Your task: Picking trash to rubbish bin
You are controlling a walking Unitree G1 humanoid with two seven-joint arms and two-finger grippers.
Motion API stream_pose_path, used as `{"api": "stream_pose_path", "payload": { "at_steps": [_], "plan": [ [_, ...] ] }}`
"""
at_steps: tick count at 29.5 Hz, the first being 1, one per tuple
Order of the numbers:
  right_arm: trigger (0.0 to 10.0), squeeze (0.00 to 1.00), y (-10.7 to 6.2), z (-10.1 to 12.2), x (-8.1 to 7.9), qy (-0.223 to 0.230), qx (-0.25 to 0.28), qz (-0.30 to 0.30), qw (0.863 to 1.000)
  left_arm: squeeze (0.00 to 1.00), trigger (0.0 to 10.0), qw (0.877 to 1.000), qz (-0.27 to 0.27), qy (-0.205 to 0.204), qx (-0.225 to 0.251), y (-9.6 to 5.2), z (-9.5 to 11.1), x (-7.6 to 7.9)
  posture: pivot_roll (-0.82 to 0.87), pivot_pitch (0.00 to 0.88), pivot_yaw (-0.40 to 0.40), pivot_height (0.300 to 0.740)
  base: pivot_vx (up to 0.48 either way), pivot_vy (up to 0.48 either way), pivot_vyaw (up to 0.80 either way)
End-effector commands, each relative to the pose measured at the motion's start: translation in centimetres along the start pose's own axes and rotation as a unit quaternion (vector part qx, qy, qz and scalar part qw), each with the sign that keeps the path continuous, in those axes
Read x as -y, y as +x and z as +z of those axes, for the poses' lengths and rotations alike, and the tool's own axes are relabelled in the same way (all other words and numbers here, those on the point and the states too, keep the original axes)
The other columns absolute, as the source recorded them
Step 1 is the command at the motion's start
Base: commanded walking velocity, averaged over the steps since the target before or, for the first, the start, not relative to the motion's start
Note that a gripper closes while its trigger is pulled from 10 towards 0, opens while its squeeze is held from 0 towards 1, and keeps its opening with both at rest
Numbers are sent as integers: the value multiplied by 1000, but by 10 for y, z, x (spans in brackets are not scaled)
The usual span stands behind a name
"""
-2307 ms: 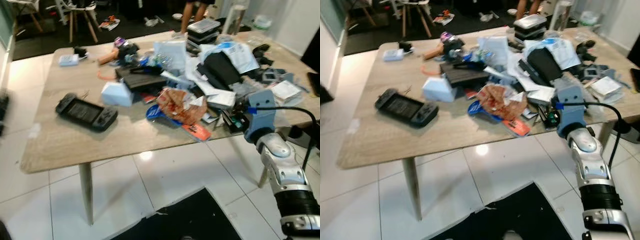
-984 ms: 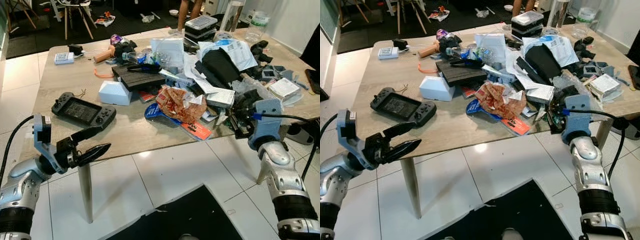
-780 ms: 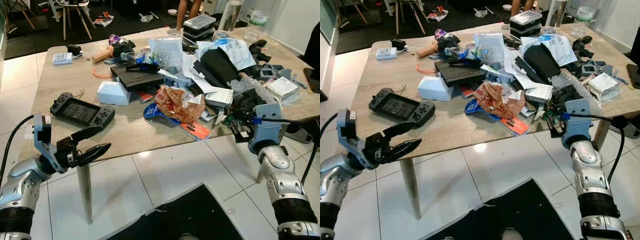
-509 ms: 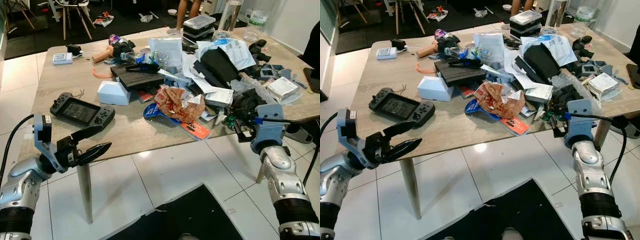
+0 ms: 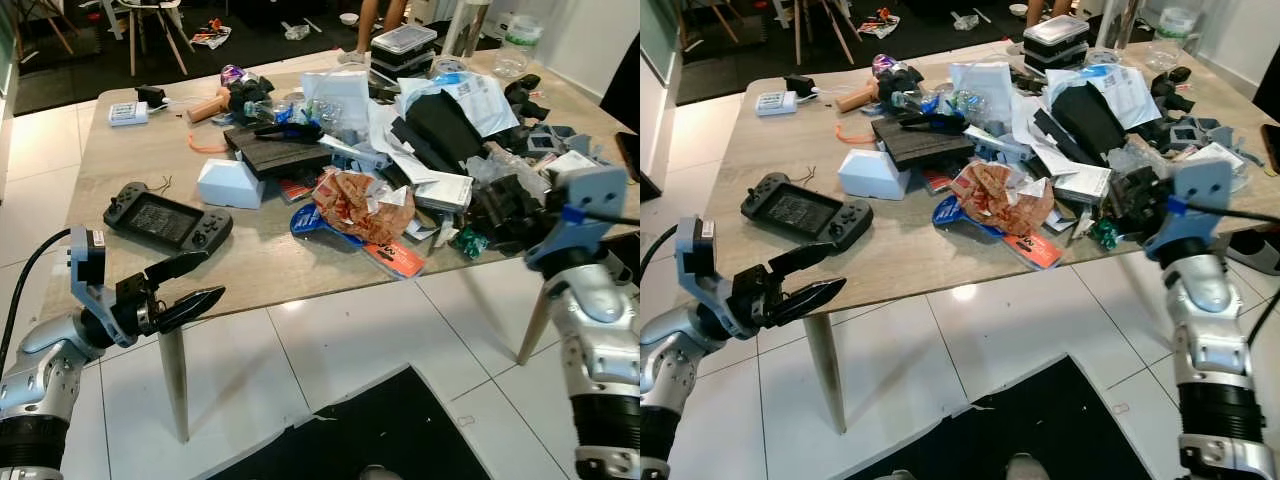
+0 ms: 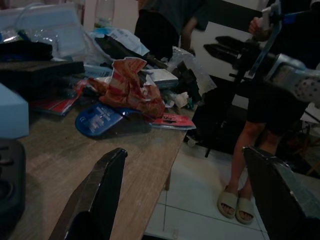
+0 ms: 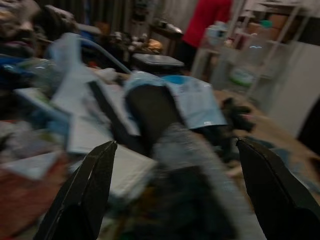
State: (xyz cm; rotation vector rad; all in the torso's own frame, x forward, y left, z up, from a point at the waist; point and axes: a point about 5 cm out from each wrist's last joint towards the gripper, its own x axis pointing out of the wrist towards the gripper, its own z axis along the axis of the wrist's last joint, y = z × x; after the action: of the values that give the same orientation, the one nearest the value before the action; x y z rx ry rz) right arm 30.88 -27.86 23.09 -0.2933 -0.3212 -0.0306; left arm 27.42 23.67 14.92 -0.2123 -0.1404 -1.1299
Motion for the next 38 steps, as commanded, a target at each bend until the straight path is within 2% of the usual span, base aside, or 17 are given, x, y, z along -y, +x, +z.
{"api": "stream_pose_path", "payload": {
  "at_steps": [1,3,4,6,7,8,10,13,14,18,31,38],
  "plan": [
    [10000,0,-5,-3,5,-6,-18,-7,1000,0,10000,1000,-7,-8,-7,-1,-4,3,-80,159,29,740,0,0,0],
    [10000,0,-10,-5,20,-44,-47,-18,998,0,10000,1000,-9,-11,-9,-1,-5,4,-80,159,29,740,0,0,0],
    [10000,0,-10,-5,20,-44,-47,-18,998,0,10000,1000,-9,-11,-9,-1,-5,4,-80,159,29,740,0,0,0],
    [10000,0,-16,-1,42,-80,-76,-47,993,0,10000,1000,-8,-14,-8,-1,-5,4,-85,165,35,740,0,0,0],
    [10000,0,-16,-1,42,-80,-76,-47,993,0,10000,1000,-8,-14,-8,-1,-5,4,-85,165,35,740,0,0,0],
    [10000,0,-21,3,59,-86,-87,-76,990,0,10000,1000,0,-20,-12,1,-6,3,-85,165,35,740,0,0,0],
    [10000,0,-23,4,64,-80,-90,-88,989,0,10000,999,20,-24,-14,2,-6,-1,-85,165,35,740,0,0,0],
    [10000,0,-24,2,61,-78,-95,-82,989,0,10000,999,32,-30,-13,3,-5,-4,-85,165,35,740,0,0,0],
    [10000,0,-23,1,54,-71,-100,-72,990,0,10000,999,36,-31,-21,3,-6,-6,-85,165,35,740,0,0,0],
    [10000,0,-20,0,47,-59,-102,-62,991,0,10000,998,37,-33,-25,1,-7,-7,-85,165,35,740,129,-141,0],
    [10000,0,-18,0,41,-44,-113,-45,992,0,10000,999,29,-35,-12,2,-3,-5,-90,159,34,740,327,-289,0],
    [10000,0,-16,4,36,-13,-107,-22,994,0,10000,999,29,-34,-8,5,-1,-7,-91,151,33,740,293,-77,0]
  ]
}}
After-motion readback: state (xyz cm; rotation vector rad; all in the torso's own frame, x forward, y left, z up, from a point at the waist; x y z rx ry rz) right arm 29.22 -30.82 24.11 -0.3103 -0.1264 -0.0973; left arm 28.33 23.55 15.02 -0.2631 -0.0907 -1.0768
